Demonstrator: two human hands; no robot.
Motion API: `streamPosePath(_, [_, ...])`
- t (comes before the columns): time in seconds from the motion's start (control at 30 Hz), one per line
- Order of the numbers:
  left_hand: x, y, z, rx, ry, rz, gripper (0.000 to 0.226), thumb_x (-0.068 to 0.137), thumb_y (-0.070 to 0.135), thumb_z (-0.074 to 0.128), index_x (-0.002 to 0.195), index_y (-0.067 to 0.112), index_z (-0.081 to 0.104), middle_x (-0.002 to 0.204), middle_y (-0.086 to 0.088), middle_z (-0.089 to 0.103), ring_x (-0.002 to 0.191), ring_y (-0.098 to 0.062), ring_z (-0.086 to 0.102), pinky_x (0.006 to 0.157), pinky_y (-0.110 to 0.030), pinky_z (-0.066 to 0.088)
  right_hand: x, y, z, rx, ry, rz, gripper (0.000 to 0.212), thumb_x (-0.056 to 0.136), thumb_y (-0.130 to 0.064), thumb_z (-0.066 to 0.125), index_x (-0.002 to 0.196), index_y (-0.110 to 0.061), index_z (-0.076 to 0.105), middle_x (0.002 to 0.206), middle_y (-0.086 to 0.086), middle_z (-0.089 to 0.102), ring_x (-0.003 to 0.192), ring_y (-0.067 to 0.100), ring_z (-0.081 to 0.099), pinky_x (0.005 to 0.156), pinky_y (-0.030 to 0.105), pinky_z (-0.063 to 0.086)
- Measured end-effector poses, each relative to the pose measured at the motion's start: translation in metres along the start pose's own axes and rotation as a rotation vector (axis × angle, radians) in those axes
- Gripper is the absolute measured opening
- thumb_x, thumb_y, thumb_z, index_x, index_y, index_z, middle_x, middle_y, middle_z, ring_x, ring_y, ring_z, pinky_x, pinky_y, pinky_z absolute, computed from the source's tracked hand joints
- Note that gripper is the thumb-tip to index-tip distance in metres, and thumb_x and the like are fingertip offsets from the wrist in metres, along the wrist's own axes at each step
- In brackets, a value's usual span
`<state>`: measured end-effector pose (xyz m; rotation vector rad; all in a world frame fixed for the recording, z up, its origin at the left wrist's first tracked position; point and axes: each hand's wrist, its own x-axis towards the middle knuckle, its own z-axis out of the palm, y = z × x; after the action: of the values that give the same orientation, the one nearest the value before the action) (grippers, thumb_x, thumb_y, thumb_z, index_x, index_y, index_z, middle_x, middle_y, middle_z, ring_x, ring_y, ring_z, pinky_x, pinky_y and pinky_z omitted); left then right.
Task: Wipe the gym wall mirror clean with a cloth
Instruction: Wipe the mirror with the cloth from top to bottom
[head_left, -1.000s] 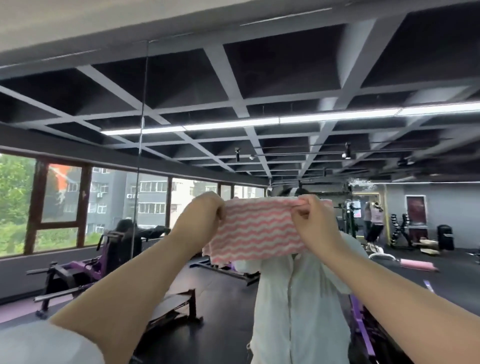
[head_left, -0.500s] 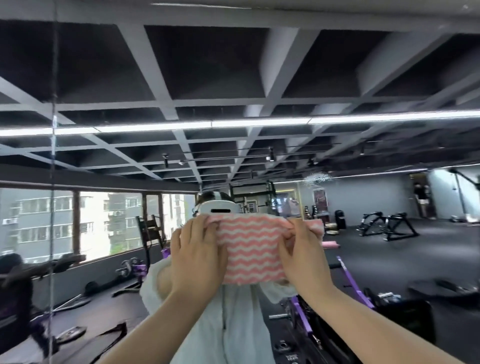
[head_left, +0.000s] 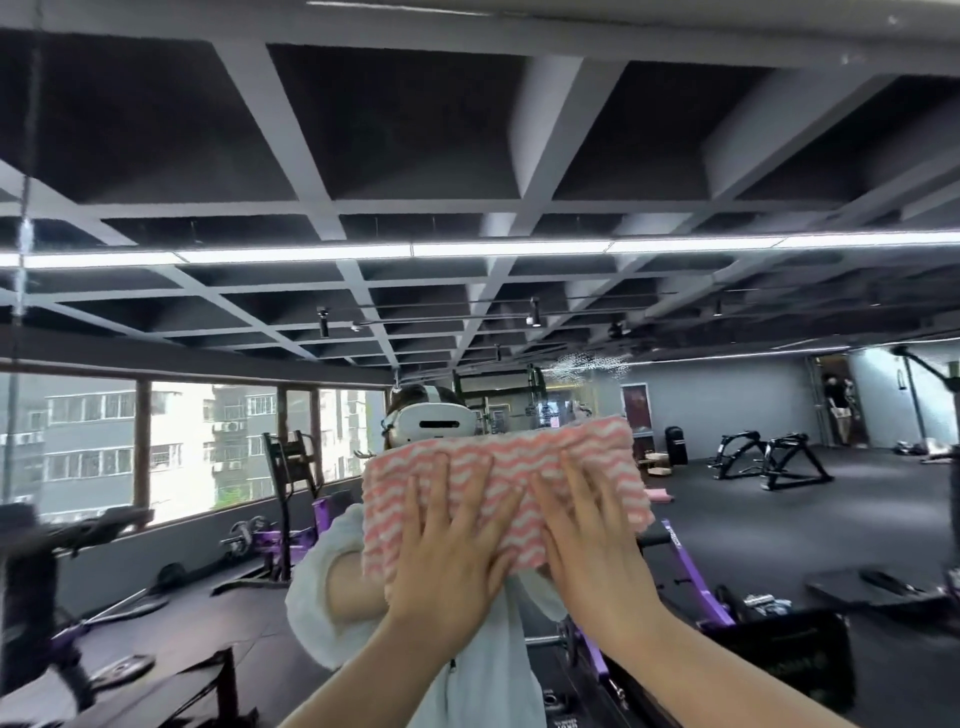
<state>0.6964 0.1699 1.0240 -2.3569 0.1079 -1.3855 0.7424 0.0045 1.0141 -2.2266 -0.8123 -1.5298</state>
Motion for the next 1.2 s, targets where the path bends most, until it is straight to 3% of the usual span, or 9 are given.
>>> streamPosePath(0.17, [0.029,0.016,-0.008,0.070,0.046,0.027,0.055,0.098,0.054,0.005,0.143,0.034,0.029,0.152,-0.006,0.024,0.142,-0.045,0.009,0.108,-0.066,0.004,0.016,0.037,-0.003,-0.118,0.029,-0.135,0.092,0.057,-0.024,0.084,0.134,-0.004,0.036,0.149,0.014,0.027,0.134,0.045,0.025,0.113,0.051,0.009])
streamPosePath(0.33, [0.067,0.023,-0.016,0.135,0.119,0.105,0.054,0.097,0.056,0.015,0.142,0.034,0.034,0.152,-0.007,0.028,0.138,-0.043,0.018,0.107,-0.066,0.004,0.040,0.067,0.000,-0.073,0.179,-0.074,0.045,0.096,-0.021,0.036,0.137,-0.001,0.035,0.152,0.016,0.024,0.138,0.044,0.019,0.112,0.052,0.010])
streamPosePath(0.43, [0.088,0.020,-0.021,0.189,0.173,0.143,0.056,0.091,0.057,0.027,0.141,0.034,0.040,0.151,-0.007,0.035,0.138,-0.043,0.020,0.106,-0.067,0.007,0.061,0.076,-0.007,-0.065,0.122,0.043,0.059,0.102,-0.041,0.003,0.143,-0.012,0.032,0.151,0.016,0.033,0.136,0.045,0.022,0.108,0.059,0.007])
streamPosePath(0.57, [0.097,-0.003,-0.029,0.228,0.239,0.089,0.057,0.090,0.056,0.030,0.143,0.033,0.033,0.152,-0.006,0.033,0.139,-0.042,0.019,0.105,-0.069,0.007,0.095,0.058,-0.015,-0.060,0.087,0.057,0.060,0.101,-0.050,0.005,0.147,-0.019,0.027,0.153,0.012,0.029,0.139,0.043,0.022,0.108,0.059,0.007])
streamPosePath(0.63, [0.095,-0.020,-0.031,0.238,0.258,-0.002,0.058,0.090,0.054,0.031,0.143,0.032,0.032,0.153,-0.007,0.031,0.139,-0.041,0.019,0.105,-0.068,0.004,0.114,0.037,-0.021,-0.074,0.100,0.029,0.062,0.100,-0.052,0.003,0.150,-0.020,0.021,0.154,0.009,0.017,0.142,0.043,0.020,0.109,0.057,0.006])
streamPosePath(0.8, [0.091,-0.048,-0.039,0.177,0.320,-0.311,0.056,0.093,0.049,0.027,0.144,0.029,0.033,0.153,-0.012,0.030,0.140,-0.045,0.016,0.105,-0.069,0.000,0.151,-0.008,-0.030,-0.078,0.038,-0.162,0.054,0.087,-0.052,-0.017,0.137,-0.034,-0.026,0.141,-0.003,-0.041,0.136,0.028,-0.036,0.107,0.053,-0.026])
streamPosePath(1.03, [0.120,-0.020,-0.049,0.098,0.267,-0.336,0.062,0.088,0.046,0.023,0.146,0.028,0.033,0.156,-0.008,0.020,0.142,-0.042,0.012,0.105,-0.071,-0.004,0.149,0.021,-0.036,-0.177,0.048,-0.150,0.063,0.080,-0.049,-0.020,0.139,-0.030,-0.026,0.148,-0.007,-0.030,0.139,0.022,-0.029,0.108,0.050,-0.022])
streamPosePath(1.1, [0.134,0.005,-0.051,0.126,0.212,-0.222,0.067,0.086,0.050,0.014,0.149,0.030,0.025,0.157,-0.004,0.009,0.144,-0.037,0.004,0.106,-0.068,-0.008,0.136,0.048,-0.034,-0.151,0.111,-0.019,0.065,0.090,-0.045,-0.002,0.151,-0.022,-0.001,0.154,-0.002,-0.007,0.145,0.026,-0.005,0.110,0.047,-0.011])
streamPosePath(1.2, [0.139,0.050,-0.041,0.187,0.077,0.034,0.067,0.086,0.049,0.017,0.147,0.026,0.034,0.154,-0.003,0.030,0.143,-0.036,0.020,0.108,-0.066,0.002,0.102,0.086,-0.026,-0.090,0.197,0.193,0.059,0.097,-0.036,0.021,0.148,-0.009,0.032,0.153,0.006,0.024,0.142,0.033,0.026,0.108,0.049,0.010])
